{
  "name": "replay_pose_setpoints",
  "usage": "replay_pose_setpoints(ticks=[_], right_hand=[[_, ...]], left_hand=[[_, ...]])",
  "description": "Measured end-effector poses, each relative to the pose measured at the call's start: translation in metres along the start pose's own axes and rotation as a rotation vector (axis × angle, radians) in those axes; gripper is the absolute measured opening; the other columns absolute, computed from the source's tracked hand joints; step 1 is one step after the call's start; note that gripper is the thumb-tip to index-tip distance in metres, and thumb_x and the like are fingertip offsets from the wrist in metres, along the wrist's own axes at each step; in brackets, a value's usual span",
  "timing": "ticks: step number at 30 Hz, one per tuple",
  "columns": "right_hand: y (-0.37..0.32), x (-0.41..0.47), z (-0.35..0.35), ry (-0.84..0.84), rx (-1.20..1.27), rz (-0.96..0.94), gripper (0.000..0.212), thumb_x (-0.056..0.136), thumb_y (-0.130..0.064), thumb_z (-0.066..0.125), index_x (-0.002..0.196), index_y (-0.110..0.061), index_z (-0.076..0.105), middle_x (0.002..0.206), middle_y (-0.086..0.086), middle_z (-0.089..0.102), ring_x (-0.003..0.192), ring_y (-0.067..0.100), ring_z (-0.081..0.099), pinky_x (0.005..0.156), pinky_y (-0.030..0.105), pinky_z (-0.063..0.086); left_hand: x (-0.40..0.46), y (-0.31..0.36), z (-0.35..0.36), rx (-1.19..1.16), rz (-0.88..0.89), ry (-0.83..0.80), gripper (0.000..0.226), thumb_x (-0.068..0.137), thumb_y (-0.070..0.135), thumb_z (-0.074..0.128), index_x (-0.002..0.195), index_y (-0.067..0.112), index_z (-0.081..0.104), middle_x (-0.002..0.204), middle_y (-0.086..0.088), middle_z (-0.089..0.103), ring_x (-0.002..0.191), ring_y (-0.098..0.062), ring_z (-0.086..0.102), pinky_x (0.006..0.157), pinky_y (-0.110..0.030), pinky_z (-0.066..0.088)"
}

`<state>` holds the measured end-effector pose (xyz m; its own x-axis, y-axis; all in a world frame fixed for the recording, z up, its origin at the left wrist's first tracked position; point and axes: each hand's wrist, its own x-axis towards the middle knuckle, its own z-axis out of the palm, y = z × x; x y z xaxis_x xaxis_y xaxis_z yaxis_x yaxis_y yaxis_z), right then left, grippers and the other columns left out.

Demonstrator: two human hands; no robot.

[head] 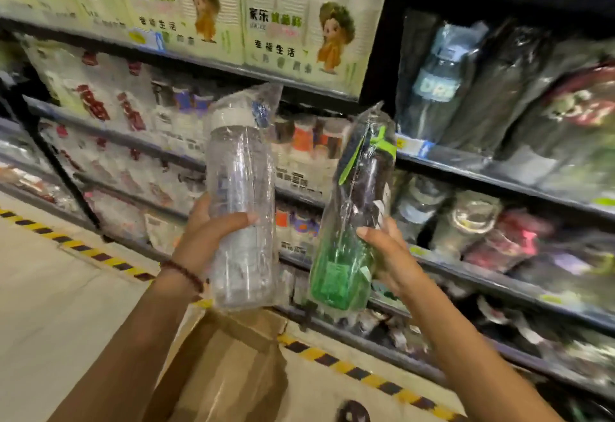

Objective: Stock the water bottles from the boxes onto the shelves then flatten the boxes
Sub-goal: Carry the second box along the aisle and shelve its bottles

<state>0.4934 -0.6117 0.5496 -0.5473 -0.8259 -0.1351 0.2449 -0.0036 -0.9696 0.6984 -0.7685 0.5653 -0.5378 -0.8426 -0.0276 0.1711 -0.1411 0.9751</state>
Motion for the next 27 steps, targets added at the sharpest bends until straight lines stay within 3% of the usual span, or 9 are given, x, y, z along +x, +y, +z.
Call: replay_pose_setpoints(ticks=[4, 7, 9, 12, 17, 20, 23, 25, 27], right_hand=[[-0.009, -0.047, -0.067, 0.210, 0.065, -0.064, 0.047, 0.061, -0.017, 0.062, 0.105, -0.029, 0.052, 0.091, -0.013, 0.067, 0.076, 0.000, 0.067, 0.062, 0.018, 0.053], [-0.021, -0.082, -0.118, 0.320, 0.083, -0.104, 0.070, 0.059, -0.020, 0.069, 0.124, -0.030, 0.048, 0.114, -0.001, 0.063, 0.094, 0.015, 0.064, 0.083, 0.035, 0.053], [-0.029, -0.104, -0.154, 0.393, 0.081, -0.160, 0.073, 0.061, -0.019, 0.067, 0.130, -0.024, 0.046, 0.113, 0.002, 0.064, 0.095, 0.019, 0.064, 0.082, 0.038, 0.053], [-0.041, -0.143, -0.205, 0.503, 0.040, -0.219, 0.068, 0.063, -0.018, 0.064, 0.129, -0.018, 0.046, 0.106, 0.002, 0.067, 0.085, 0.014, 0.067, 0.068, 0.030, 0.055], [-0.051, -0.226, -0.299, 0.688, -0.054, -0.281, 0.062, 0.059, -0.022, 0.070, 0.118, -0.026, 0.049, 0.111, -0.001, 0.063, 0.092, 0.010, 0.065, 0.079, 0.029, 0.051], [-0.056, -0.279, -0.354, 0.787, -0.138, -0.251, 0.093, 0.050, -0.036, 0.078, 0.134, -0.022, 0.040, 0.128, -0.009, 0.054, 0.112, 0.006, 0.056, 0.090, 0.026, 0.049], [-0.058, -0.329, -0.401, 0.870, -0.184, -0.222, 0.116, 0.054, -0.047, 0.081, 0.150, -0.020, 0.020, 0.153, -0.005, 0.028, 0.138, 0.017, 0.033, 0.111, 0.042, 0.034], [-0.056, -0.358, -0.429, 0.925, -0.202, -0.214, 0.112, 0.062, -0.042, 0.082, 0.151, -0.020, 0.017, 0.154, -0.006, 0.023, 0.139, 0.015, 0.027, 0.111, 0.036, 0.031], [-0.054, -0.384, -0.453, 0.976, -0.215, -0.209, 0.089, 0.075, -0.023, 0.079, 0.146, -0.020, 0.024, 0.141, -0.011, 0.032, 0.125, 0.007, 0.038, 0.095, 0.019, 0.036]], left_hand=[[-0.008, -0.009, 0.072, -0.019, -0.032, -0.208, 0.069, 0.039, 0.021, 0.079, 0.104, 0.026, 0.059, 0.090, 0.003, 0.072, 0.077, -0.011, 0.071, 0.057, -0.023, 0.054], [-0.015, -0.013, 0.126, 0.004, -0.052, -0.338, 0.075, 0.036, 0.030, 0.079, 0.108, 0.027, 0.058, 0.104, 0.003, 0.070, 0.093, -0.015, 0.067, 0.077, -0.033, 0.053], [-0.025, -0.015, 0.165, 0.053, -0.035, -0.382, 0.078, 0.038, 0.030, 0.080, 0.111, 0.030, 0.053, 0.114, 0.006, 0.062, 0.100, -0.010, 0.061, 0.086, -0.030, 0.049], [-0.046, -0.021, 0.229, 0.089, 0.010, -0.510, 0.081, 0.035, 0.032, 0.078, 0.111, 0.025, 0.051, 0.109, 0.002, 0.062, 0.084, -0.002, 0.066, 0.072, -0.020, 0.054], [-0.094, -0.047, 0.353, 0.120, 0.032, -0.635, 0.102, 0.030, 0.037, 0.077, 0.124, 0.015, 0.046, 0.104, 0.001, 0.065, 0.079, 0.001, 0.066, 0.072, -0.019, 0.053], [-0.132, -0.066, 0.423, 0.133, 0.025, -0.699, 0.110, 0.030, 0.040, 0.079, 0.130, 0.014, 0.043, 0.119, -0.006, 0.061, 0.100, -0.014, 0.063, 0.091, -0.037, 0.051], [-0.174, -0.087, 0.486, 0.129, 0.029, -0.743, 0.094, 0.031, 0.040, 0.079, 0.118, 0.023, 0.048, 0.117, -0.001, 0.060, 0.105, -0.016, 0.060, 0.092, -0.037, 0.049], [-0.199, -0.099, 0.523, 0.115, 0.038, -0.769, 0.089, 0.030, 0.038, 0.078, 0.112, 0.023, 0.049, 0.108, 0.004, 0.061, 0.095, -0.011, 0.061, 0.084, -0.030, 0.050], [-0.218, -0.111, 0.555, 0.135, 0.029, -0.795, 0.096, 0.030, 0.040, 0.079, 0.118, 0.018, 0.048, 0.111, 0.001, 0.061, 0.097, -0.013, 0.061, 0.086, -0.031, 0.049]])
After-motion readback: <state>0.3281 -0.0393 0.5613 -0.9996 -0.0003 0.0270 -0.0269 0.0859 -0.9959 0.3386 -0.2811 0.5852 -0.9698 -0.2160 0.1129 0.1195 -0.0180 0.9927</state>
